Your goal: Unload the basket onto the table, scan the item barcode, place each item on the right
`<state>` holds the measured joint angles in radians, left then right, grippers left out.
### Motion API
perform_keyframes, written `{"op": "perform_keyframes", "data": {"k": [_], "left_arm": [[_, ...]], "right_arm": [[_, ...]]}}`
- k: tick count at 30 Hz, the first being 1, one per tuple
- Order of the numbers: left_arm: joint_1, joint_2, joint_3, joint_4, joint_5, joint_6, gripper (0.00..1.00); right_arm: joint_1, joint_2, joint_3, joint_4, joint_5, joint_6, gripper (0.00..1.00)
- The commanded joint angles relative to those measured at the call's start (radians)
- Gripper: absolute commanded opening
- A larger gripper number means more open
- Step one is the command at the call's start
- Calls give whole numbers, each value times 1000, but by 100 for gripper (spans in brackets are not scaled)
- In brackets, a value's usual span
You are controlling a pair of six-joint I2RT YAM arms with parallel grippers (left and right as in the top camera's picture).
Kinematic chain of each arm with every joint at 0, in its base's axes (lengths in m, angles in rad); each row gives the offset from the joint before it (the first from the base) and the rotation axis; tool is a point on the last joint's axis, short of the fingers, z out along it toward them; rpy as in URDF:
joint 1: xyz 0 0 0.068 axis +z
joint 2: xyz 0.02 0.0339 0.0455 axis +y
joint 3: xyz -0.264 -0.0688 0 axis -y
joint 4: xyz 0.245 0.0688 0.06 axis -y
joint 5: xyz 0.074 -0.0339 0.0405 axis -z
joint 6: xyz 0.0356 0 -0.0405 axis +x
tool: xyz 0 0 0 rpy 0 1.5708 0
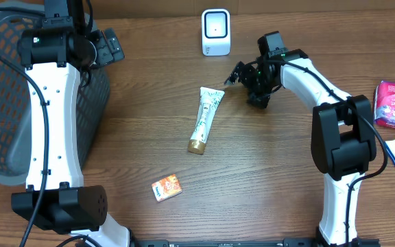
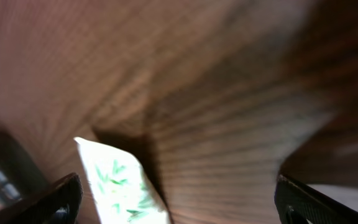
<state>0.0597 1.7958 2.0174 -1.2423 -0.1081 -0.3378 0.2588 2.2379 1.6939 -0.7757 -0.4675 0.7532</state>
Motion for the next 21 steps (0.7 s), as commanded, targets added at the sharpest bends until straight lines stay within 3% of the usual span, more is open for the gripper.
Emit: {"op": "perform_keyframes", "data": {"k": [1, 6, 11, 13, 17, 21], "left_arm": [[-1, 11, -1, -3, 4, 1, 100], [-1, 11, -1, -3, 5, 1, 100], [-1, 11, -1, -3, 5, 1, 100], [-1, 11, -1, -3, 4, 1, 100], [-1, 11, -1, -3, 4, 1, 100], [-1, 11, -1, -3, 4, 1, 100]], "right_arm": [[58, 8, -5, 24, -6, 81, 99], [139, 18, -5, 95, 12, 109, 99], [199, 30, -5, 92, 162, 119, 96], [211, 42, -5, 89, 218, 119, 81], [218, 65, -5, 79, 292, 119, 36], [218, 66, -4, 92, 316, 80, 19]]}}
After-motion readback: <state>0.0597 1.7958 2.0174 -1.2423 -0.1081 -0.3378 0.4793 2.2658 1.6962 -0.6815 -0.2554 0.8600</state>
